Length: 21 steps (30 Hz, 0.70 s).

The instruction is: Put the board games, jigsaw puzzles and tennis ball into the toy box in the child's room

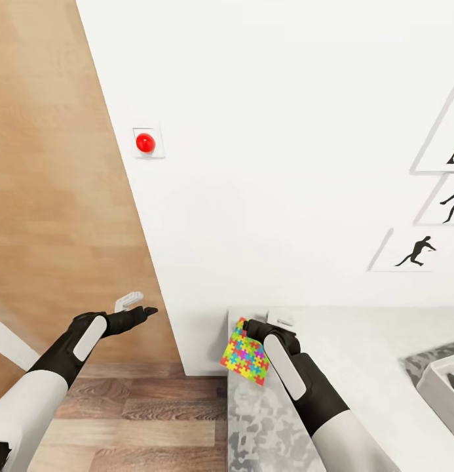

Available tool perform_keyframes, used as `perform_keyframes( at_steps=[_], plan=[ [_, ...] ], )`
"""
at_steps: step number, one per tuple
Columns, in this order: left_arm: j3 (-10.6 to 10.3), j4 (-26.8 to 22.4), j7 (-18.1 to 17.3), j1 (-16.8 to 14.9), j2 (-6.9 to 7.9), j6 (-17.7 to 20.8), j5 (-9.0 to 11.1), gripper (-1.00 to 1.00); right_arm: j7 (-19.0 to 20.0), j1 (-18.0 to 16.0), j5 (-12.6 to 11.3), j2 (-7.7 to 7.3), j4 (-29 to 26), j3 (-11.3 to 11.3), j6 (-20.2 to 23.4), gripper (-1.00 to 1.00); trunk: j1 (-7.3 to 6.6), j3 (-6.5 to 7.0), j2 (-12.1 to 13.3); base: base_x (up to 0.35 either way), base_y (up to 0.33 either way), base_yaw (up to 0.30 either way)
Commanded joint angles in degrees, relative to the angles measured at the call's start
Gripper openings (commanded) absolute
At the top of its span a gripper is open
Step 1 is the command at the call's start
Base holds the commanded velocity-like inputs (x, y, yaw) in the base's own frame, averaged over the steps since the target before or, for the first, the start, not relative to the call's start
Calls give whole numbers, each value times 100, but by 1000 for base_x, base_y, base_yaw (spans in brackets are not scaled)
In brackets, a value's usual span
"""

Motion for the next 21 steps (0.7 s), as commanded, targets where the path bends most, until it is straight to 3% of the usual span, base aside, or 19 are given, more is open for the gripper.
perform_keyframes(
  at_steps=[1, 9, 14, 21],
  plan=[
    [-18, -3, -13, -6, 6, 14, -1, 100, -48, -7, -47, -3, -7, 9, 5, 100, 4, -12, -12, 0, 0, 0],
    [-13, -4, -20, -4, 6, 14, -1, 100, -60, -7, -48, -11, -12, -23, 3, 100, 4, -26, -12, 0, 0, 0],
    [-18, -3, -21, -4, 10, 14, -1, 100, -38, 0, -61, -15, -3, -269, 22, 100, 4, -64, -12, 0, 0, 0],
    [-20, -3, -17, -3, 7, 14, -1, 100, -10, 1, -66, -16, 7, -343, 23, 100, 4, -128, -12, 0, 0, 0]
  ],
)
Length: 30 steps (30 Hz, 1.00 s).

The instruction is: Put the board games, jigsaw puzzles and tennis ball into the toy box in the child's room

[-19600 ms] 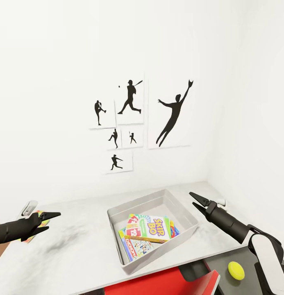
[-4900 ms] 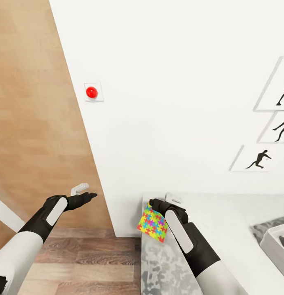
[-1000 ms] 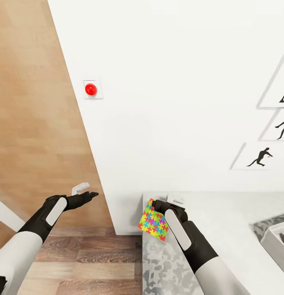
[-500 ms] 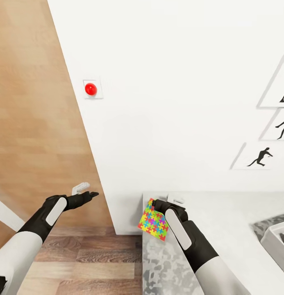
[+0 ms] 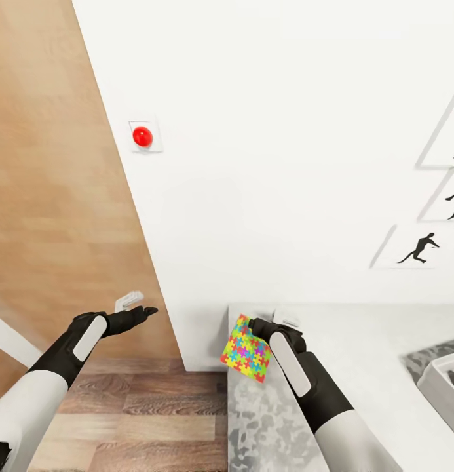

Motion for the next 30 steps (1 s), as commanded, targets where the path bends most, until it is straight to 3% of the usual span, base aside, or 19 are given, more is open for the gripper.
perform_keyframes(
  at_steps=[1, 30],
  plan=[
    [-16, -3, -11, -7, 6, 14, 0, 100, -50, -6, -46, -1, -7, 7, 9, 100, 3, -21, -12, 0, 0, 0],
    [-8, -3, -14, -5, 13, 14, 0, 100, -35, -6, -48, 8, 4, 12, 5, 100, 3, -293, -12, 0, 0, 0]
  ],
)
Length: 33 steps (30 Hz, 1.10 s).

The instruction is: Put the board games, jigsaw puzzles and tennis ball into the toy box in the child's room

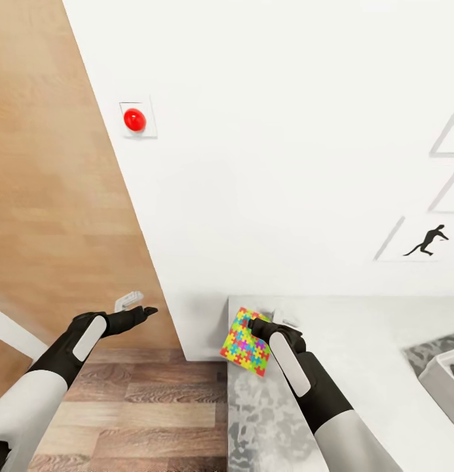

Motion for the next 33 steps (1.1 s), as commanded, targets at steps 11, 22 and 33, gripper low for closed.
perform_keyframes(
  at_steps=[11, 22, 33],
  plan=[
    [-15, -3, -10, -4, 6, 14, -1, 100, -44, -6, -51, -1, -7, 15, 12, 100, 3, -114, -12, 0, 0, 0],
    [-15, -3, -10, -5, 6, 14, -1, 100, -43, -6, -54, -1, -7, 25, 9, 100, 3, -218, -12, 0, 0, 0],
    [-20, -3, -10, -4, 2, 14, -1, 100, -43, -6, -51, -1, -7, 35, 4, 100, 3, -321, -12, 0, 0, 0]
  ],
)
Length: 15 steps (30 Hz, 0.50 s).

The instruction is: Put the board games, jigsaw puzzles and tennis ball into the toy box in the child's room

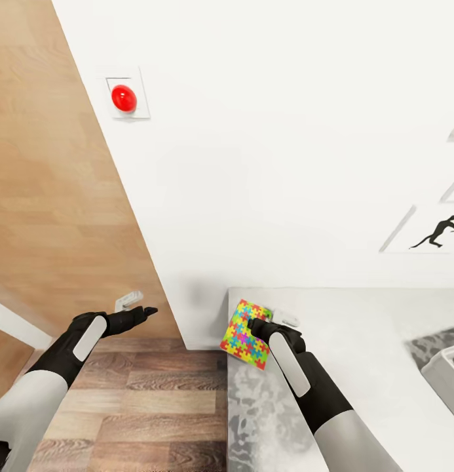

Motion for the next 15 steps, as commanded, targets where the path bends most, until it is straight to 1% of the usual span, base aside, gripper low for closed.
perform_keyframes(
  at_steps=[1, 9, 15],
  plan=[
    [-17, -3, -10, -4, 7, 14, 0, 100, -52, -5, -48, -1, -7, 13, 9, 100, 3, -20, -11, 0, 0, 0],
    [-14, -3, -10, -4, 8, 14, 0, 100, -52, -5, -44, 1, -7, 21, 9, 100, 3, -95, -11, 0, 0, 0],
    [-16, -3, -10, -4, 10, 14, 0, 100, -52, -5, -41, -1, -7, 30, 1, 100, 3, -115, -11, 0, 0, 0]
  ],
)
